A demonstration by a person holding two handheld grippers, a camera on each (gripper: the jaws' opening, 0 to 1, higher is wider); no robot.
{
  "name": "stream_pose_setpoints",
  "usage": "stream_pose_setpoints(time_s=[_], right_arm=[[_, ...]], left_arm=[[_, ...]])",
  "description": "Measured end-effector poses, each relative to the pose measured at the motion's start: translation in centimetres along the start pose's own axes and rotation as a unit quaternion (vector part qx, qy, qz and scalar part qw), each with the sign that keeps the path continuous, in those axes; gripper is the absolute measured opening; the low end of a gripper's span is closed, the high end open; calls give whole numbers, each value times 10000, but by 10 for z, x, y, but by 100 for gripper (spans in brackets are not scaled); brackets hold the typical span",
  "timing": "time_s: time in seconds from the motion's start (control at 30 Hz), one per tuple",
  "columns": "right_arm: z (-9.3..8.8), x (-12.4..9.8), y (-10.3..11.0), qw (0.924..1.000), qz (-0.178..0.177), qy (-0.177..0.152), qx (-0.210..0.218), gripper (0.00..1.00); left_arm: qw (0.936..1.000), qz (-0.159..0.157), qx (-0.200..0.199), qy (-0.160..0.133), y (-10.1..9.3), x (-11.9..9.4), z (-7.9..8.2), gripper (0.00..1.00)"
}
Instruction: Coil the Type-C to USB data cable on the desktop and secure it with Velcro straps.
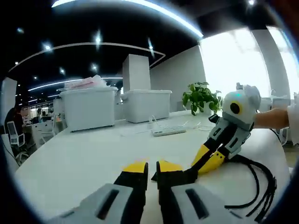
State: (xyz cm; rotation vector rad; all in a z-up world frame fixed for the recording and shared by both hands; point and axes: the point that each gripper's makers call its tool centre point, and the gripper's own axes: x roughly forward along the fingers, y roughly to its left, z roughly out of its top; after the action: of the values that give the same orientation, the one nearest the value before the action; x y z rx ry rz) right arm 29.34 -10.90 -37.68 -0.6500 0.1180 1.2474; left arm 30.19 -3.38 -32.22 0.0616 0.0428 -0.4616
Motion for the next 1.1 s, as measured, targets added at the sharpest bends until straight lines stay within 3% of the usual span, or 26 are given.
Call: stream_pose_setpoints(time_s=[0.17,0.33,0.43,0.57,0.73,0.8,0.97,1.1], right_arm=[[8,13,-4,9996,-179,27,-217,4],[38,34,-33,9966,-732,-386,12,4],[56,61,-49,9952,-884,-421,35,4],[70,100,-70,9925,-1137,-448,-40,4],[83,143,-80,9895,-1244,-696,248,5],[88,151,-78,9864,-1240,-913,570,6],[90,129,-94,9622,-1313,-1456,1891,20],[81,71,-124,9388,-1829,-1824,2278,19]], left_arm=[[9963,526,-238,-632,28,-13,31,9],[9860,1062,-612,-1127,59,-31,52,9],[9864,1235,-565,-927,67,-33,42,9],[9849,1411,-351,-938,69,-37,42,10],[9865,1402,-200,-819,66,-33,37,10],[9867,1429,-155,-758,68,-33,34,10],[9863,1472,-227,-704,72,-32,30,10],[9853,1511,-278,-745,75,-31,32,10]])
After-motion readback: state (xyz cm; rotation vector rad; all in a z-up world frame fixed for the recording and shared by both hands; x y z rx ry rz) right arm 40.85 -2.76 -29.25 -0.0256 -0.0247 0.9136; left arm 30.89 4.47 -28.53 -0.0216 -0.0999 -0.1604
